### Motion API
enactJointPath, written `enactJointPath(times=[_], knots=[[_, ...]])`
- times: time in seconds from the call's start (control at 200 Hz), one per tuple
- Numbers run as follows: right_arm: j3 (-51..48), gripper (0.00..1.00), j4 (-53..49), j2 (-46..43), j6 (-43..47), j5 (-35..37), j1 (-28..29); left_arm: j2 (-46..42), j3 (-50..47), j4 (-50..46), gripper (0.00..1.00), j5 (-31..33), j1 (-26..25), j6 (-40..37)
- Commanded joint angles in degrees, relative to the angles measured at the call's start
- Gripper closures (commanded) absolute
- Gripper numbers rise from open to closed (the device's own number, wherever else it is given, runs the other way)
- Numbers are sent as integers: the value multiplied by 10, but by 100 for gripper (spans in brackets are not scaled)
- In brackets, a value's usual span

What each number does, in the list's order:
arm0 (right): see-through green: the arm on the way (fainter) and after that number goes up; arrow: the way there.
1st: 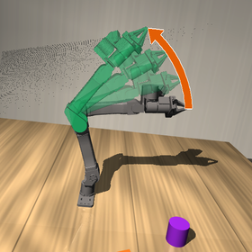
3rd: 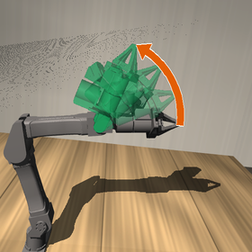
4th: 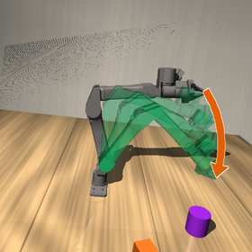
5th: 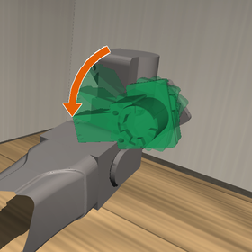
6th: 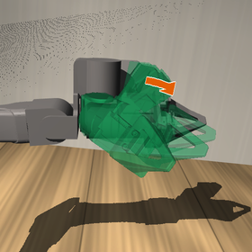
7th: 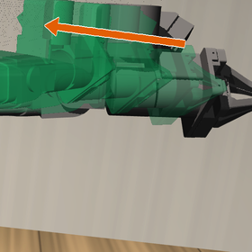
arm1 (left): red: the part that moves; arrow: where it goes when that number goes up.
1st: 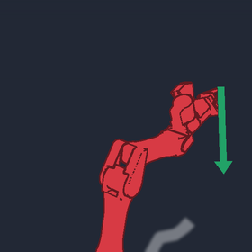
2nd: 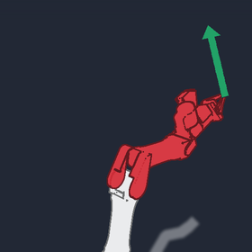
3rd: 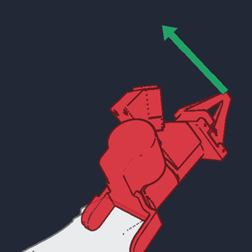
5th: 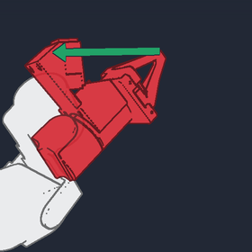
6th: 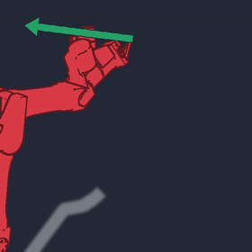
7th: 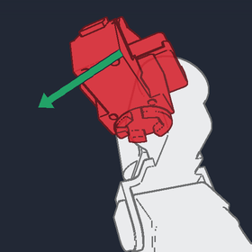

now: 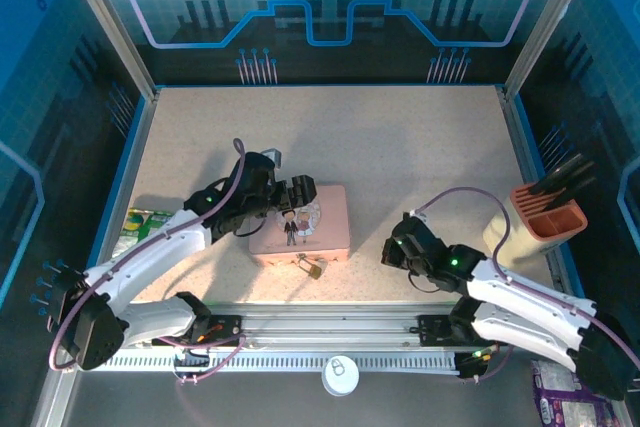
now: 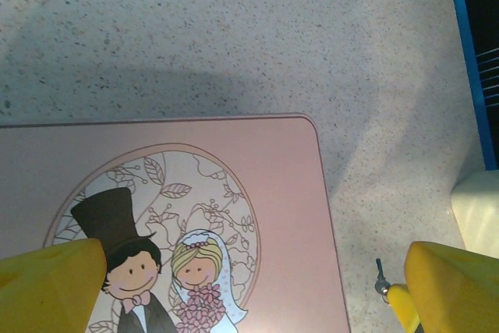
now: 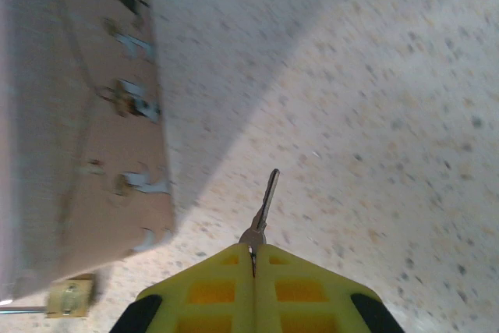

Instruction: Unlock the padlock with the key

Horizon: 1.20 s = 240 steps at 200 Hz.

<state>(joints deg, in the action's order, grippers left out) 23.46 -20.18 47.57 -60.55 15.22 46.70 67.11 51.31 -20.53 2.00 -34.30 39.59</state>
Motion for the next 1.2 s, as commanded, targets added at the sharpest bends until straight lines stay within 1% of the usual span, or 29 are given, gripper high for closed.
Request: enactJointPath(times=[0.0, 0.115, 0.21, 0.36, 0.55, 0.725, 0.871, 1.081, 1.196], knots=[[-15, 100, 85, -45, 82, 28, -2, 11, 24, 23, 1, -48, -5, 31], [-38, 100, 182, -81, 149, 28, 0, 22, 33, 47, 1, -86, -5, 61], [-57, 100, 273, -84, 195, 22, 2, 31, 34, 81, 2, -115, -9, 85], [-68, 100, 416, -41, 243, -1, 7, 55, 44, 122, 6, -144, -24, 114], [-67, 100, 521, 24, 267, -39, 14, 77, 58, 133, 14, -146, -42, 116], [-66, 100, 568, 49, 265, -61, 14, 92, 58, 157, 26, -161, -50, 121], [-67, 100, 589, 52, 262, -68, 15, 103, 59, 166, 33, -166, -52, 130], [-69, 100, 611, 66, 240, -70, 17, 112, 51, 182, 34, -172, -55, 151], [-71, 100, 601, 63, 227, -52, 17, 104, 41, 172, 32, -149, -55, 163]])
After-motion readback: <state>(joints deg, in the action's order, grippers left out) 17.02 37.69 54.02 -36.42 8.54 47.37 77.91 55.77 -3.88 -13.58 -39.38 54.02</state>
